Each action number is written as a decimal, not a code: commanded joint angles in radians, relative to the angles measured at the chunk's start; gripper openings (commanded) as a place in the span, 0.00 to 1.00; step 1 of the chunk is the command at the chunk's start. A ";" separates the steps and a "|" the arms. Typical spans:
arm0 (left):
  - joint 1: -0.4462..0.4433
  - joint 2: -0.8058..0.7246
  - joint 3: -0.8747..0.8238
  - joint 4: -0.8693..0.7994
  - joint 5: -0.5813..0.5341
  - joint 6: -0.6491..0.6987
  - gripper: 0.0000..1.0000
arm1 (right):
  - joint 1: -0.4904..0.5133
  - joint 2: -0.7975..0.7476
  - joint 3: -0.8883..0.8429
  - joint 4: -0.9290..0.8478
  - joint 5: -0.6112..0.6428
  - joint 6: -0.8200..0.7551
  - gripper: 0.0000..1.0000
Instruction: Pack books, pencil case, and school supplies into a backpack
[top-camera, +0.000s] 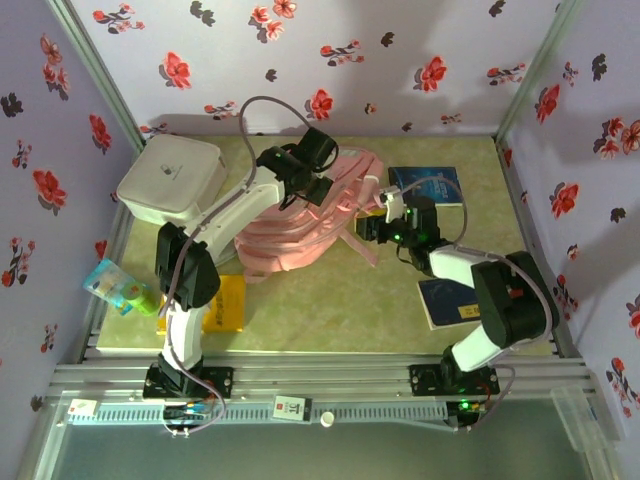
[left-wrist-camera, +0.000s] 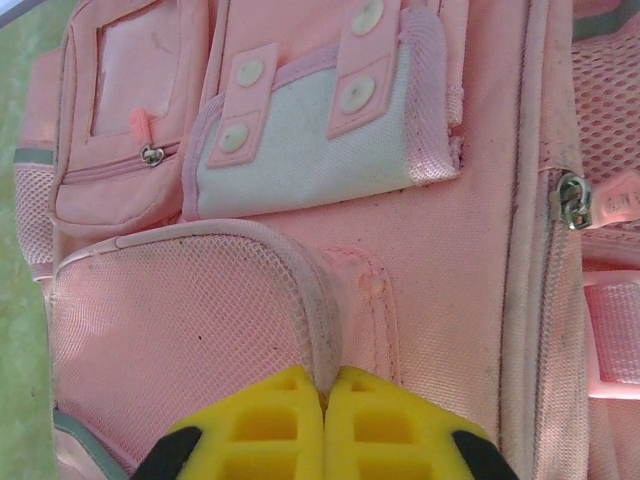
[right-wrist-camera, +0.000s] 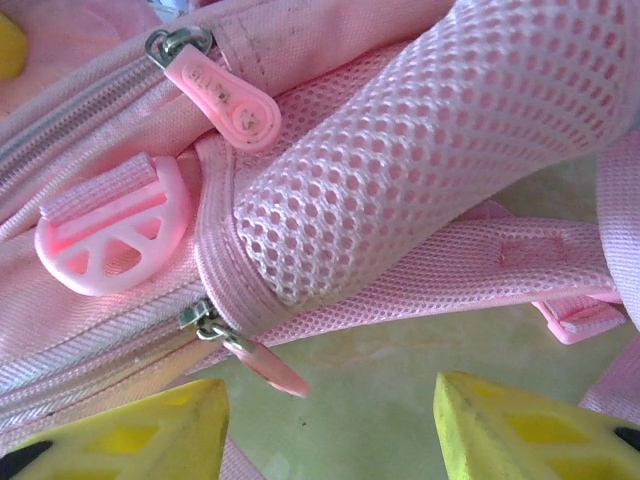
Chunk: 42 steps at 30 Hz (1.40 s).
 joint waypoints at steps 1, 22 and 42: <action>0.006 -0.084 0.012 0.065 0.001 0.007 0.00 | -0.003 0.035 0.036 0.064 -0.021 -0.054 0.55; 0.034 -0.076 0.027 0.070 0.000 -0.084 0.00 | 0.035 0.051 0.022 0.040 -0.085 -0.172 0.03; 0.055 0.023 0.071 0.105 0.007 -0.256 0.00 | 0.221 -0.105 -0.138 0.053 0.072 -0.136 0.03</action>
